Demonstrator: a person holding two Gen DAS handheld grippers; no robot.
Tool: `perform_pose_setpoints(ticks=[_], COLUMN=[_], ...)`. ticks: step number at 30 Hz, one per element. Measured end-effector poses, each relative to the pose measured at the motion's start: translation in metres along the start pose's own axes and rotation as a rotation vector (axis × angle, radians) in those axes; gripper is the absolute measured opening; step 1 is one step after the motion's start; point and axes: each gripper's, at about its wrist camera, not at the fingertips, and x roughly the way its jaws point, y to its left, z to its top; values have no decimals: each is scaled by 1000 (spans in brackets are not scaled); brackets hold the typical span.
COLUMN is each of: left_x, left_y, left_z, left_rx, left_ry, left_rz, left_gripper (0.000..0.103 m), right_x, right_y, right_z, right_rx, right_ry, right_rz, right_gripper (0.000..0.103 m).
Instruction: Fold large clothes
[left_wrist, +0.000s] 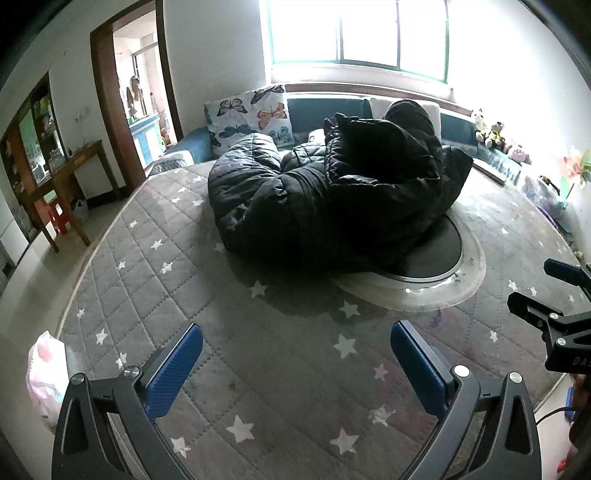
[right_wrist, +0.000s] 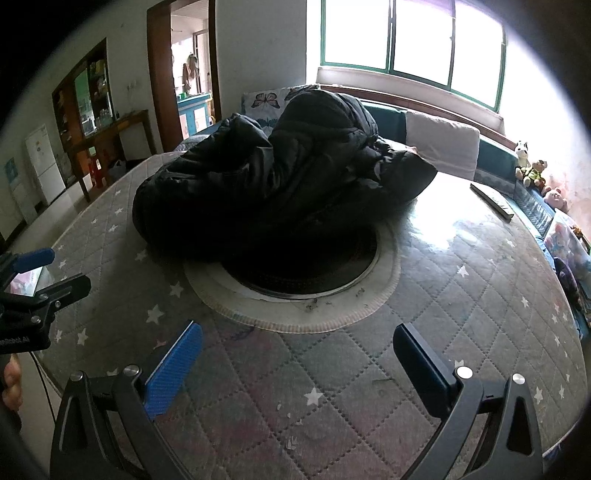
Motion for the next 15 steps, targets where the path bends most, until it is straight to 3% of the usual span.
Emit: perform_pose_setpoints(ticks=[15], left_x=[25], left_y=[7], left_z=[15], left_rx=[1], left_ry=[38], left_rz=[0], left_gripper=[103], right_x=[15], right_y=[4], right_z=[11], right_rx=[-61], right_ry=[44], right_rz=[-2], right_gripper=[103])
